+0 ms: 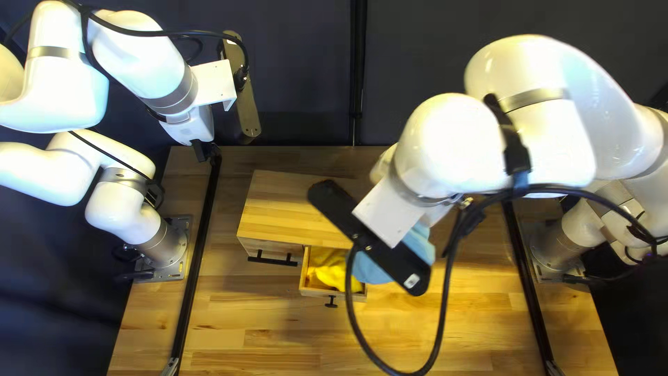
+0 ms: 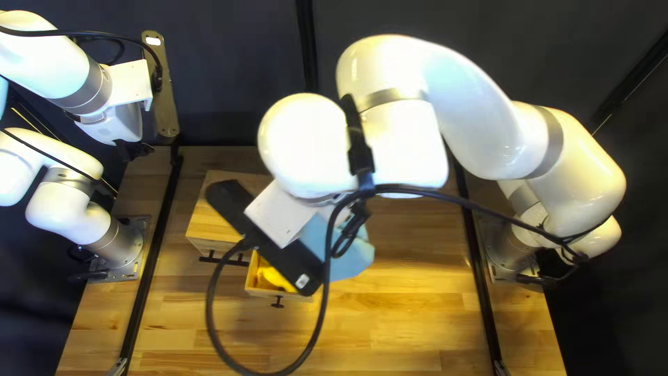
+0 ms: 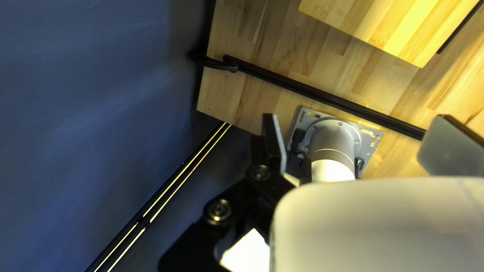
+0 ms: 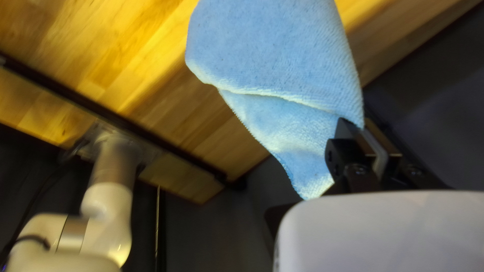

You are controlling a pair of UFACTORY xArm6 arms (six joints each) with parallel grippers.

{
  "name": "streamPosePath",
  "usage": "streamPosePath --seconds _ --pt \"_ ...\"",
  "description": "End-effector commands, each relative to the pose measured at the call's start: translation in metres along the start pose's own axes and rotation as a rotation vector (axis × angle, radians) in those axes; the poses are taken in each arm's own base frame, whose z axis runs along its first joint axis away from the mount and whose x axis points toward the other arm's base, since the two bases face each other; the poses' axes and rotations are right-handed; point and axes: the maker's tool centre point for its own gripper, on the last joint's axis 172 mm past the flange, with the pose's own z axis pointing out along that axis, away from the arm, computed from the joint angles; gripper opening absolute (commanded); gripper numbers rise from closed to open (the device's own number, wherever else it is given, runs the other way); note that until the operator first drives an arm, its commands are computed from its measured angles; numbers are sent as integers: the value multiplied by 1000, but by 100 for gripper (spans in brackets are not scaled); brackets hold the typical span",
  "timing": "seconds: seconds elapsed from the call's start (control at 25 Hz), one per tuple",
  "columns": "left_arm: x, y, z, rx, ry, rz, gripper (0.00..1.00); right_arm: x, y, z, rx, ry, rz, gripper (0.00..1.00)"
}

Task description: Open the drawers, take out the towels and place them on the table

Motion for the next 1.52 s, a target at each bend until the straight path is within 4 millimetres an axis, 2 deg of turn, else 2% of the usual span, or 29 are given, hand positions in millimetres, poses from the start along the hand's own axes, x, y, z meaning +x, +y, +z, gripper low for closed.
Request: streamPosePath --seconds 0.04,0.2,0.4,0.6,0.72,0.88,1.36,1.52 --pt "0 0 0 0 0 0 100 -25 -20 -3 27 -23 21 0" --pt "0 0 0 0 0 0 100 -41 -39 3 43 -24 46 0" --pt "0 0 0 0 0 0 100 -63 -66 21 63 -23 97 0" --pt "0 0 0 0 0 0 100 -85 -95 48 93 -22 155 0" --pt "0 0 0 0 0 0 100 -107 -113 72 119 -24 196 0" --pt "0 0 0 0 0 0 100 -127 -121 93 159 -37 232 0" --pt "0 0 0 0 0 0 100 -207 -134 167 255 -89 273 0" --pt "0 0 0 0 0 0 100 -231 -130 186 262 -105 285 0"
